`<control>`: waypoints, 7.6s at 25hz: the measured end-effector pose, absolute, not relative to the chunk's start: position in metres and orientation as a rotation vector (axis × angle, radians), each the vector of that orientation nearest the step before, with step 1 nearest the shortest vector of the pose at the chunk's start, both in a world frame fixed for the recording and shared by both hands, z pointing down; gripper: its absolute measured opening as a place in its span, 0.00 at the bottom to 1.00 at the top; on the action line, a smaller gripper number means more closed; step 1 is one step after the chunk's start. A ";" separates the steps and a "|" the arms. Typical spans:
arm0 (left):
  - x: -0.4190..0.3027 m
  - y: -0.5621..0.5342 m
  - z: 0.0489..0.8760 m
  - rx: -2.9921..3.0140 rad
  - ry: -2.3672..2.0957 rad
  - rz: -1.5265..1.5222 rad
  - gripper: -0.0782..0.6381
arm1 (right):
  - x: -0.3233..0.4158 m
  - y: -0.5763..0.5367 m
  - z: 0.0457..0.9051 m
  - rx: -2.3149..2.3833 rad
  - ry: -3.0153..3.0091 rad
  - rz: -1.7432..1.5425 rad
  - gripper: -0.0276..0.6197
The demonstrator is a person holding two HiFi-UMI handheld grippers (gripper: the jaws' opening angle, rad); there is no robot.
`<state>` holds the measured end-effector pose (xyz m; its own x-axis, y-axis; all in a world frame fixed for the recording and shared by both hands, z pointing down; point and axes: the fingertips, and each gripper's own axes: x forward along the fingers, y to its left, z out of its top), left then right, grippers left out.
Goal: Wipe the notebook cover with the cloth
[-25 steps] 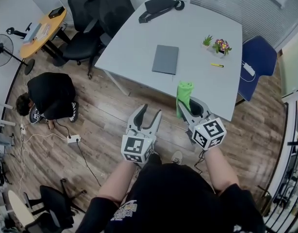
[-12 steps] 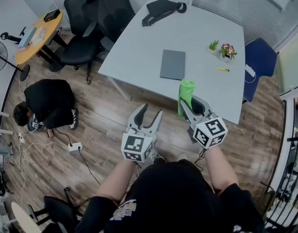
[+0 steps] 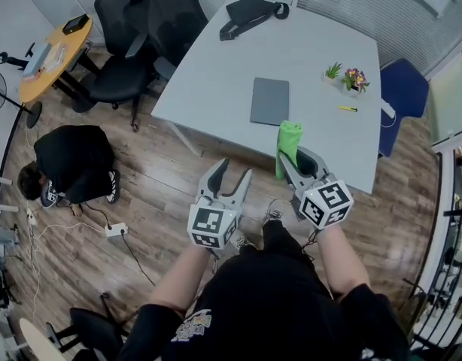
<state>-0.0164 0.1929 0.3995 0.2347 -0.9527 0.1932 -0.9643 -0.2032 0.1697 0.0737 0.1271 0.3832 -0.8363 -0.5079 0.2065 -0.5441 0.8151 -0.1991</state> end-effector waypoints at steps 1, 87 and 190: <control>-0.016 0.190 0.401 2.252 -1.799 0.066 0.41 | 0.074 0.123 0.385 0.830 -2.853 0.380 0.21; -0.074 -0.157 0.659 2.295 -1.063 0.736 0.41 | -0.069 -0.200 0.619 0.663 -2.236 0.531 0.21; -0.075 -0.159 0.659 2.308 -1.060 0.750 0.40 | -0.055 -0.175 0.651 0.563 -2.109 0.684 0.21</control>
<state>-0.0749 -0.1594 0.6587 0.5477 -0.5220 0.6539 -0.7902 -0.5796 0.1992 -0.0548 -0.1751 0.6507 -0.5566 -0.1507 0.8170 -0.6018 0.7512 -0.2713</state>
